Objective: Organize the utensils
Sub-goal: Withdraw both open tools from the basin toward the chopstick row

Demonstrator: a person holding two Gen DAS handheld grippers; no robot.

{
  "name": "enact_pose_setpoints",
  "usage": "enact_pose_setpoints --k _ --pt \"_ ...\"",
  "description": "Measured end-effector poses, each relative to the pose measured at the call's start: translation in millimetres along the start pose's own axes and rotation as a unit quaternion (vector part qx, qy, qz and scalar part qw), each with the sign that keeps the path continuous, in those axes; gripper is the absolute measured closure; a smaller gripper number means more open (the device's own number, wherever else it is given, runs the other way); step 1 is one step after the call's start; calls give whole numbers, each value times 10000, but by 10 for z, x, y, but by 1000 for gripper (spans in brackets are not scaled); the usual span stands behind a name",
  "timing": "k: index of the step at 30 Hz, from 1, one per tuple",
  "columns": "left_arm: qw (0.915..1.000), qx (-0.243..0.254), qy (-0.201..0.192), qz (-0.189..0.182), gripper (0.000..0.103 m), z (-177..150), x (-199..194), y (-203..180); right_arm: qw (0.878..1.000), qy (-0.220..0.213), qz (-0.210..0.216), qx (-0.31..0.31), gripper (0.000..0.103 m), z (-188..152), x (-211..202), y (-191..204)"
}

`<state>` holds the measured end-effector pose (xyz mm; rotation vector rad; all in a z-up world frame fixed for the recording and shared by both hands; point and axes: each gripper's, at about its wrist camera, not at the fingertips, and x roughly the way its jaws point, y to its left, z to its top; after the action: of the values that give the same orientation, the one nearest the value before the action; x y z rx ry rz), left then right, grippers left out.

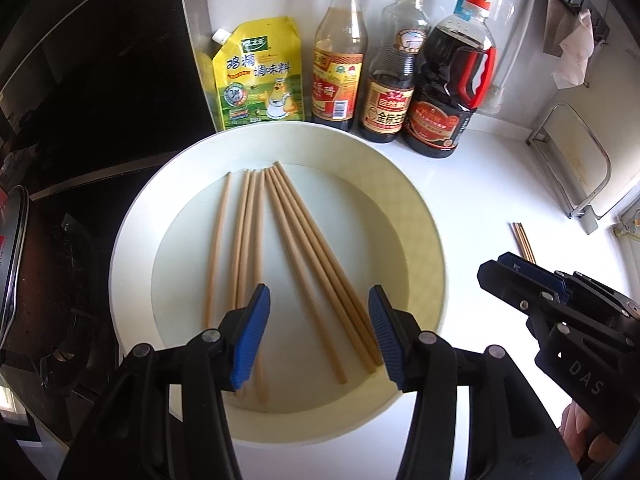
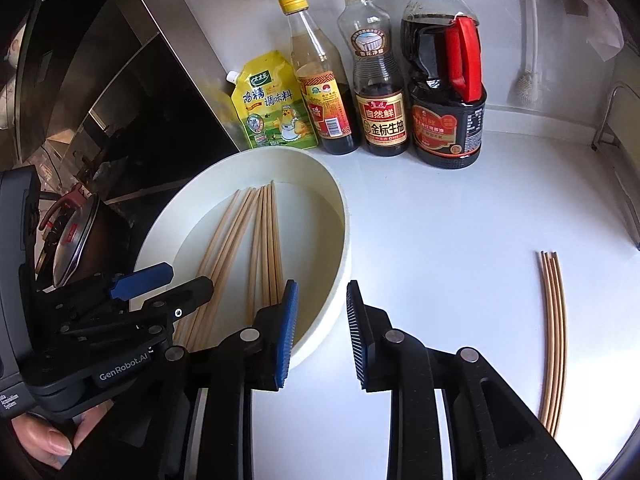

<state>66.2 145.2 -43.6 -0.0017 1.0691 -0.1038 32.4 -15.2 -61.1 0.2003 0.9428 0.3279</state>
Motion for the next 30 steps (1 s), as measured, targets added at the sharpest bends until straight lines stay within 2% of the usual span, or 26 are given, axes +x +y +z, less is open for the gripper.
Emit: enact_pose_setpoints --k 30 --pt "9982 381 79 -446 42 -185 -73 -1255 9981 -58 -409 456 62 -387 -584 -1130"
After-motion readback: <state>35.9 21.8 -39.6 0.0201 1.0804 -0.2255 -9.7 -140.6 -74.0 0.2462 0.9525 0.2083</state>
